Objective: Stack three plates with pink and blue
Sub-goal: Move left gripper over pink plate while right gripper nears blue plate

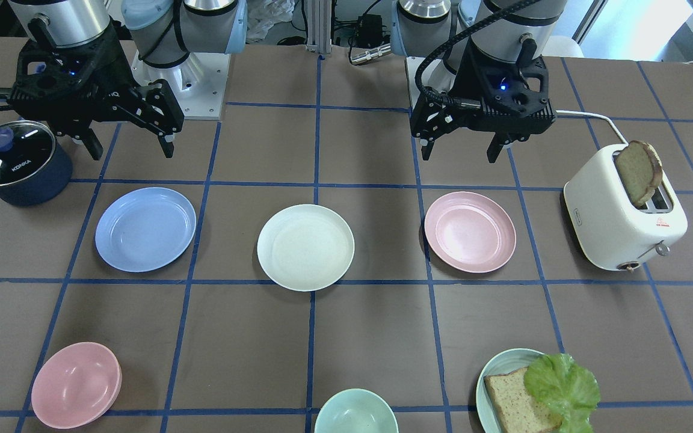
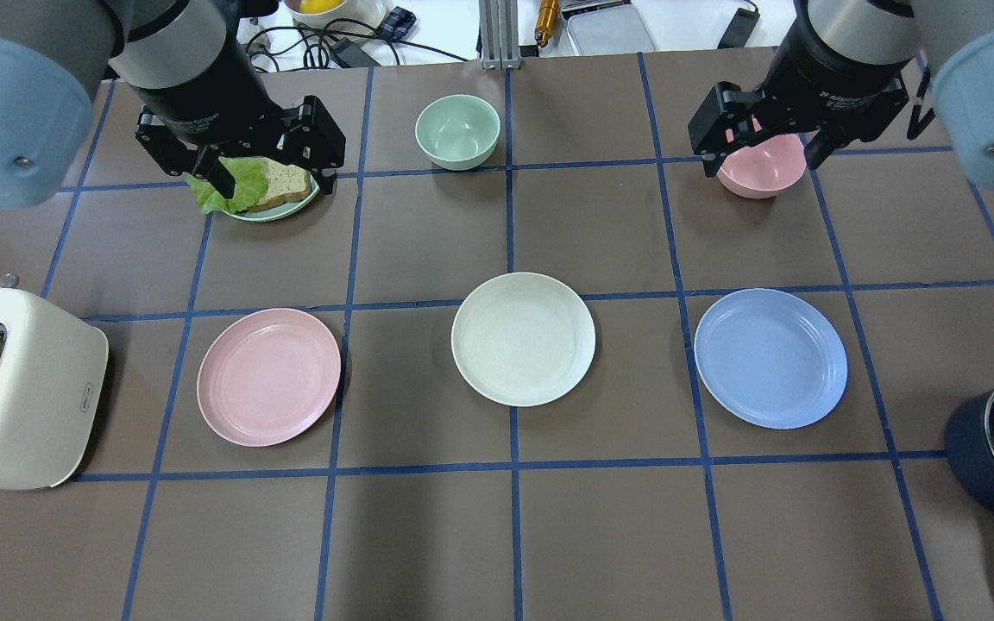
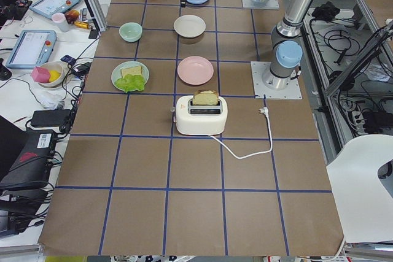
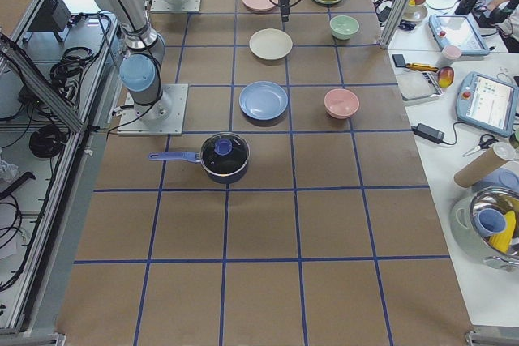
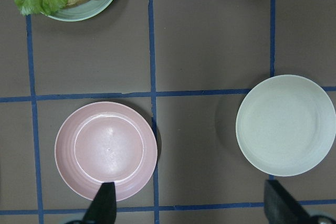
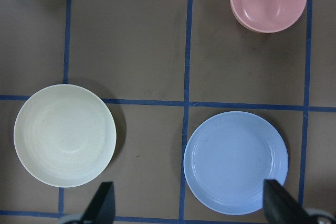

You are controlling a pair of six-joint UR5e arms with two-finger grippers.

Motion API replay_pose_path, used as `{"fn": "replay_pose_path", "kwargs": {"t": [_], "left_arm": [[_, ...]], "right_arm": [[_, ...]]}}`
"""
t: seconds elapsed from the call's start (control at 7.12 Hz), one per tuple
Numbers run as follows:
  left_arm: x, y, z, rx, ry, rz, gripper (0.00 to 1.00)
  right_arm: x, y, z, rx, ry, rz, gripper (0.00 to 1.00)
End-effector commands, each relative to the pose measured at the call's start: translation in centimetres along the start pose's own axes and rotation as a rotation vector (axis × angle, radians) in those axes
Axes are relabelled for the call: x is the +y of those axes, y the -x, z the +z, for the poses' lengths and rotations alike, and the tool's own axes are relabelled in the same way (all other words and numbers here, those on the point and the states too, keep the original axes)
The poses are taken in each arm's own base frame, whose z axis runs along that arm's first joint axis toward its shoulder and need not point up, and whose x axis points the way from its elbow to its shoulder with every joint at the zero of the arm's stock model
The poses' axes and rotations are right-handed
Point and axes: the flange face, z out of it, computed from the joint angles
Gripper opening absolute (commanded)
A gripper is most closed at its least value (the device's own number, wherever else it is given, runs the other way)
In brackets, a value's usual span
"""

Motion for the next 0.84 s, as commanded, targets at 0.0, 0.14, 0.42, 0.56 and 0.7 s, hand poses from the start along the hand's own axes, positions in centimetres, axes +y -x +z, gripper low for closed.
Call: {"fn": "replay_pose_path", "kwargs": {"t": [0.0,0.14,0.42,0.56,0.7], "left_arm": [[-0.1,0.0,0.1,0.0,0.001,-0.001,1.0],[0.0,0.0,0.2,0.0,0.003,-0.001,1.0],[0.2,0.0,0.3,-0.002,0.006,-0.001,1.0],[0.0,0.0,0.6,-0.004,0.012,-0.001,1.0],[-0.2,0.0,1.1,-0.006,0.021,-0.002,1.0]], "right_arm": [[0.0,0.0,0.0,0.001,0.0,0.001,1.0],[0.0,-0.1,0.0,0.001,-0.001,0.001,1.0],[0.0,0.0,0.0,0.001,0.0,-0.001,1.0],[0.0,-0.1,0.0,0.003,0.001,0.001,1.0],[0.1,-0.2,0.4,0.002,0.009,0.004,1.0]]}}
